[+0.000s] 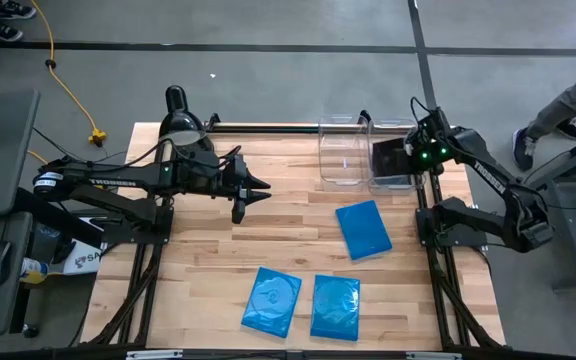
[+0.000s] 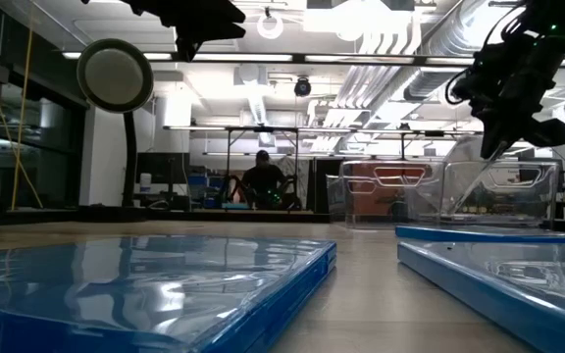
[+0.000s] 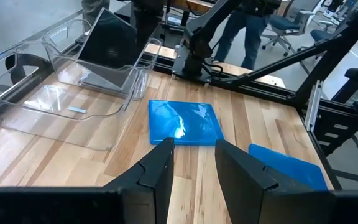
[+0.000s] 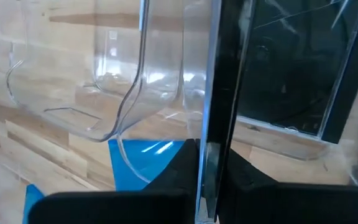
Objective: Pick & place jewel cases by type
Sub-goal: Put the black CD case into the right transparent bin, then put the top blue CD case into the left transparent bin
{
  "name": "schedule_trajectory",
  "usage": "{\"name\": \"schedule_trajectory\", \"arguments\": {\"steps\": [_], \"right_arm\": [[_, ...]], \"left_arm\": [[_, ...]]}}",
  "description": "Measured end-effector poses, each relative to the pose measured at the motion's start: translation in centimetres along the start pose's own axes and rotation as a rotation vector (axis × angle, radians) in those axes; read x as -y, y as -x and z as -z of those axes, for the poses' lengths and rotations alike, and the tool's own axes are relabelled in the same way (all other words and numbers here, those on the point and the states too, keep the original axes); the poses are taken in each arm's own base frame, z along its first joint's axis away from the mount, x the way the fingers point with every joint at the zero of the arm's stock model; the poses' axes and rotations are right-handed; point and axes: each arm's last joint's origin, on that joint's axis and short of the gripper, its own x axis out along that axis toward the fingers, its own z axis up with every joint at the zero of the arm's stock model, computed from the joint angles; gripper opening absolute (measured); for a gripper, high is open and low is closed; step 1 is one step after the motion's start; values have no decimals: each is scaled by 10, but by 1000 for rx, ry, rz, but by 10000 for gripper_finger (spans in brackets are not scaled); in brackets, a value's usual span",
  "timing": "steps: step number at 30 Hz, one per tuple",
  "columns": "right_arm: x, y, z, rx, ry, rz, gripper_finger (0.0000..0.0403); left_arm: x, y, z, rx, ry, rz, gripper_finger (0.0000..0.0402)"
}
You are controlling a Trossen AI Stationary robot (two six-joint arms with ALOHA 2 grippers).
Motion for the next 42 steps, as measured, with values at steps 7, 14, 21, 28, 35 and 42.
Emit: {"name": "schedule_trajectory", "arguments": {"steps": [7, 14, 21, 28, 35, 42], "right_arm": [[8, 2, -1, 20, -34, 71, 49], [12, 2, 3, -16, 11, 137, 92], [15, 3, 6, -28, 49, 232, 155], [8, 21, -4, 62, 94, 355, 212], [-22, 72, -23, 281, 159, 365, 227], [-51, 117, -24, 373, 183, 123, 221]], "left_arm": [[0, 0, 0, 0, 0, -1, 117], [0, 0, 2, -16, 3, -7, 117], [0, 0, 1, -15, 4, -7, 117], [-1, 0, 2, -21, 4, -9, 117], [-1, 0, 3, -29, 4, -11, 117], [-1, 0, 3, -29, 4, -25, 117]]}}
